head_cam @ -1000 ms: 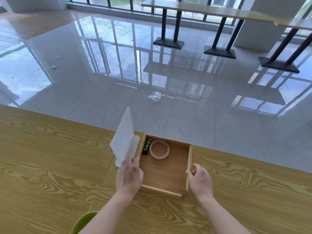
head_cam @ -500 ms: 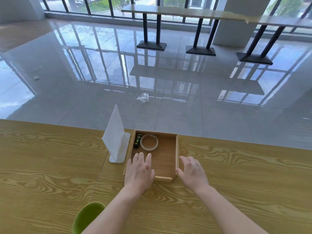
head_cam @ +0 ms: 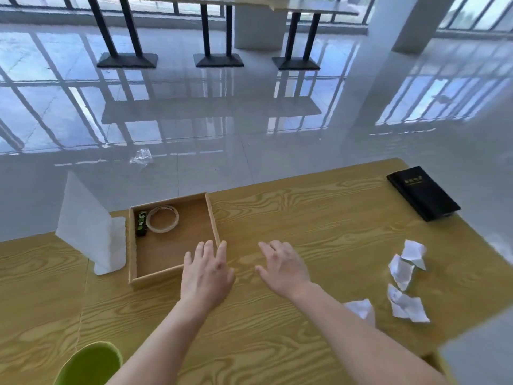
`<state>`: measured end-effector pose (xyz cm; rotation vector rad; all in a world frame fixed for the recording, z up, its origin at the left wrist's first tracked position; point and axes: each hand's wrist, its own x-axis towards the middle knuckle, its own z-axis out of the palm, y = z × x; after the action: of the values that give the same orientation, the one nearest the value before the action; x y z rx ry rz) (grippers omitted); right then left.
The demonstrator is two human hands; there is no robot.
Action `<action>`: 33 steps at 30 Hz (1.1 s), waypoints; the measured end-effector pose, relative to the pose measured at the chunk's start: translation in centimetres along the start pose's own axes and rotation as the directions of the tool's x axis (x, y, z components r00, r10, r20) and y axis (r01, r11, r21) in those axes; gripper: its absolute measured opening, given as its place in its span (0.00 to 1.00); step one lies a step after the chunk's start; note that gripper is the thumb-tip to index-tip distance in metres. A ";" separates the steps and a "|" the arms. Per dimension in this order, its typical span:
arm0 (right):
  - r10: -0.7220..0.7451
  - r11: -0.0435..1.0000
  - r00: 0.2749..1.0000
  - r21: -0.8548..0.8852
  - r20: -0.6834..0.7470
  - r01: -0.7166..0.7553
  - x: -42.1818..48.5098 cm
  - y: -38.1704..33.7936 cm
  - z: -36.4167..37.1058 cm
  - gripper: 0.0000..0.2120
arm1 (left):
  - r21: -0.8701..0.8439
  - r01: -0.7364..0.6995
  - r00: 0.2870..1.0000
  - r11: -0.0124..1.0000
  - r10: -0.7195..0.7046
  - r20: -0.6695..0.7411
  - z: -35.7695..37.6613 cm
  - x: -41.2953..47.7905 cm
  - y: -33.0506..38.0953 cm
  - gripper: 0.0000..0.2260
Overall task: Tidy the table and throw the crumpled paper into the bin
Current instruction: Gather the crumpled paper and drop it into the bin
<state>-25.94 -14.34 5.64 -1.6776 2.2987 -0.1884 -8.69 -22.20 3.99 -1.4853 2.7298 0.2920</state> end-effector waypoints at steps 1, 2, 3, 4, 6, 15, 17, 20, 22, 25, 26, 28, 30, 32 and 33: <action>0.010 1.000 1.000 -0.007 -0.007 -0.010 -0.7 0.6 -0.3 0.27 | 0.004 -0.021 1.000 1.000 0.021 0.003 0.1 -0.2 0.9 0.31; 0.021 1.000 1.000 -0.013 -0.015 -0.021 -1.3 1.3 -0.5 0.27 | 0.004 -0.041 0.999 0.999 0.041 0.007 0.1 -0.5 1.8 0.31; 0.032 0.999 0.999 -0.015 -0.025 -0.032 -1.9 2.1 -0.7 0.27 | 0.005 -0.062 0.998 0.998 0.062 0.012 0.2 -0.8 2.9 0.31; 0.042 0.999 0.999 -0.012 -0.035 -0.042 -2.5 3.0 -0.9 0.27 | 0.008 -0.080 0.997 0.997 0.080 0.020 0.4 -1.0 4.0 0.32; 0.060 0.998 0.997 0.004 -0.053 -0.060 -3.6 4.9 -1.2 0.26 | 0.011 -0.108 0.994 0.994 0.108 0.036 0.7 -1.5 6.4 0.32; 0.119 0.992 0.989 0.039 -0.091 -0.116 -8.8 17.1 -2.5 0.25 | -0.058 -0.210 0.972 0.976 0.214 0.092 3.8 -3.1 19.3 0.33; 0.131 0.991 0.987 0.036 -0.089 -0.129 -10.2 20.2 -2.7 0.25 | -0.049 -0.230 0.965 0.972 0.235 0.114 4.6 -3.6 22.1 0.33; 0.148 0.989 0.986 0.012 -0.081 -0.148 -12.1 24.3 -2.8 0.24 | -0.051 -0.244 0.961 0.968 0.249 0.122 5.9 -4.4 25.7 0.31; 0.144 0.989 0.988 -0.008 -0.058 -0.145 -13.2 26.5 -2.8 0.23 | -0.071 -0.236 0.959 0.969 0.244 0.142 6.6 -4.9 27.8 0.32; 0.166 0.986 0.986 -0.014 -0.028 -0.167 -14.6 29.2 -3.0 0.21 | -0.089 -0.207 0.952 0.974 0.221 0.212 7.3 -5.5 30.3 0.34; 0.179 0.984 0.984 -0.013 -0.019 -0.179 -15.1 29.9 -2.9 0.20 | -0.092 -0.193 0.949 0.977 0.210 0.237 7.5 -5.6 30.8 0.34; 0.194 0.981 0.981 -0.024 -0.003 -0.194 -15.8 31.1 -2.7 0.18 | -0.085 -0.174 0.944 0.981 0.190 0.269 7.7 -5.8 31.8 0.31; 0.194 0.981 0.981 -0.033 0.010 -0.194 -16.4 31.9 -2.3 0.19 | -0.075 -0.171 0.942 0.982 0.185 0.281 7.8 -5.9 32.5 0.25; 0.196 0.980 0.980 -0.042 0.023 -0.195 -16.6 32.4 -1.8 0.18 | -0.067 -0.168 0.940 0.984 0.180 0.290 8.1 -5.8 32.8 0.21; 0.200 0.979 0.979 -0.049 0.033 -0.198 -16.7 32.5 -1.6 0.16 | -0.065 -0.163 0.940 0.984 0.175 0.292 8.3 -5.7 32.9 0.19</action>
<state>-51.31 11.57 0.88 -1.4451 2.4400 -0.0615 -33.60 1.45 1.48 -1.1070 2.6210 0.5299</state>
